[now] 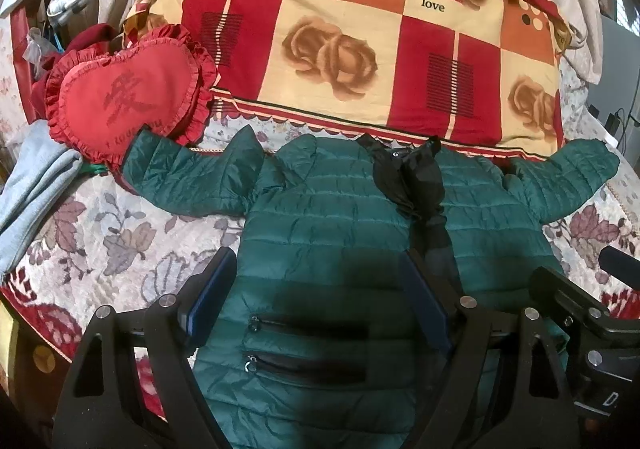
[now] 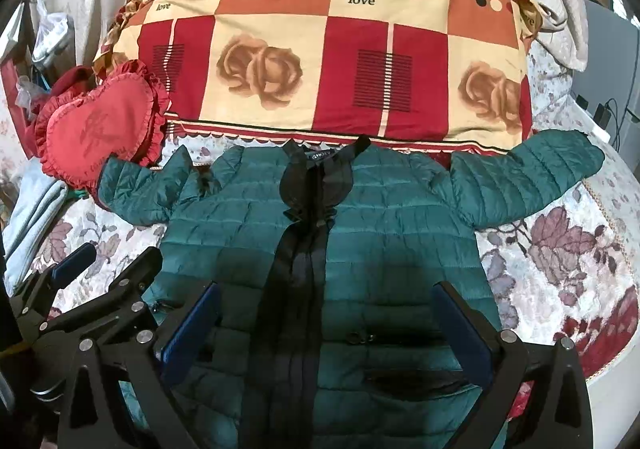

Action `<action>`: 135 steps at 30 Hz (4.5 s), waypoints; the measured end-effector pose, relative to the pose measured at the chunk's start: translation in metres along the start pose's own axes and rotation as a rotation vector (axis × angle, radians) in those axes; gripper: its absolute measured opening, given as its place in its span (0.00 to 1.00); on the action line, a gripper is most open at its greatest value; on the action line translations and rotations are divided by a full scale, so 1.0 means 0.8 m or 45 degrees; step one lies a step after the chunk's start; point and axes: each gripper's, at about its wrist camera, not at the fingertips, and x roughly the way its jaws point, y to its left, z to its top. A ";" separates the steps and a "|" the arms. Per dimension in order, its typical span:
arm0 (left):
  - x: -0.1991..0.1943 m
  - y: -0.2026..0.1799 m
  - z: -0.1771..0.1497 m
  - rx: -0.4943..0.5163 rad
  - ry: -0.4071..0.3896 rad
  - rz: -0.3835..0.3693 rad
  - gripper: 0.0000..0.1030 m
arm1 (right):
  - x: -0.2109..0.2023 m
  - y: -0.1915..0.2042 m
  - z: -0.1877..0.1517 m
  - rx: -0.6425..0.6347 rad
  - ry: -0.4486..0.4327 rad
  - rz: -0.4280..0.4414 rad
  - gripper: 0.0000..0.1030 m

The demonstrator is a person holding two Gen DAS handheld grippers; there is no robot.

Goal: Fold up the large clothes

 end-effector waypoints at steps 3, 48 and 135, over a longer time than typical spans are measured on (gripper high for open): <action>0.005 -0.001 -0.001 -0.008 0.023 -0.020 0.81 | 0.005 -0.002 0.001 0.009 0.007 -0.001 1.00; 0.029 0.019 -0.007 -0.045 0.069 -0.002 0.81 | 0.027 -0.014 -0.001 0.026 0.055 -0.031 1.00; 0.340 0.399 0.082 -0.602 0.276 0.435 0.81 | 0.156 -0.051 -0.001 0.136 0.256 0.132 1.00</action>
